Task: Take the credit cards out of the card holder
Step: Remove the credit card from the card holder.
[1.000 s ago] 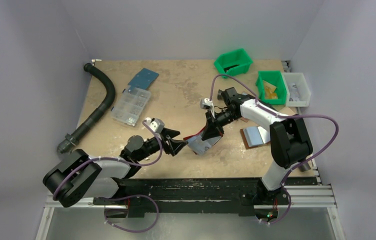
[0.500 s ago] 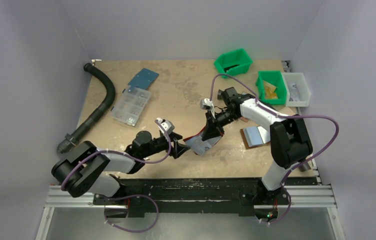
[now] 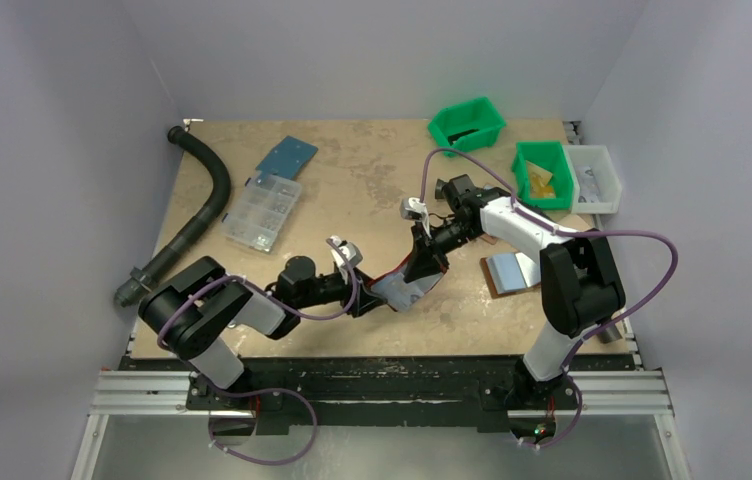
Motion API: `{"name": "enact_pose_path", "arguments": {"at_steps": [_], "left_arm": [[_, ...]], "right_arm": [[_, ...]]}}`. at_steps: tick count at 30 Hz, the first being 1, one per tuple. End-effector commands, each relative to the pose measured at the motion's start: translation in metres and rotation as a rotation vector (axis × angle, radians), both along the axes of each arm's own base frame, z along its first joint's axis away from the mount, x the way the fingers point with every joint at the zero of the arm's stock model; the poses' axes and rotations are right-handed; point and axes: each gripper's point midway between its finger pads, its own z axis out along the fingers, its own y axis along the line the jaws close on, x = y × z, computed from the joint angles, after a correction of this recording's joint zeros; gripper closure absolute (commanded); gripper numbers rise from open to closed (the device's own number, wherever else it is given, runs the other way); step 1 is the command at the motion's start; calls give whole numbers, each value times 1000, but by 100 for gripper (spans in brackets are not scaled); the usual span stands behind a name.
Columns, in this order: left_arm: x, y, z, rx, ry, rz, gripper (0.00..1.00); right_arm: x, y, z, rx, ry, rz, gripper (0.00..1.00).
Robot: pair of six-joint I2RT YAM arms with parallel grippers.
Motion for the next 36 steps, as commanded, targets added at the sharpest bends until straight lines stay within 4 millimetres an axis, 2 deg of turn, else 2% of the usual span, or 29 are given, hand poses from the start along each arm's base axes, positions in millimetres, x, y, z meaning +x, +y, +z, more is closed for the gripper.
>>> {"name": "enact_pose_path", "arguments": {"at_steps": [1,8,19,36], "left_arm": [[1,-15,27,-105,-53,-68,54],[-2,-18,23,-124,-6,-113,100],[-4,0,2,-62,55,-90,100],[-5,2,-20,26,128,-105,100]], "right_arm": [[6,8,20,76,-16,16,100],[6,8,20,72,-19,15,100],[17,-1,25,55,-78,-22,100],[23,-12,28,35,-136,-43,100]]}}
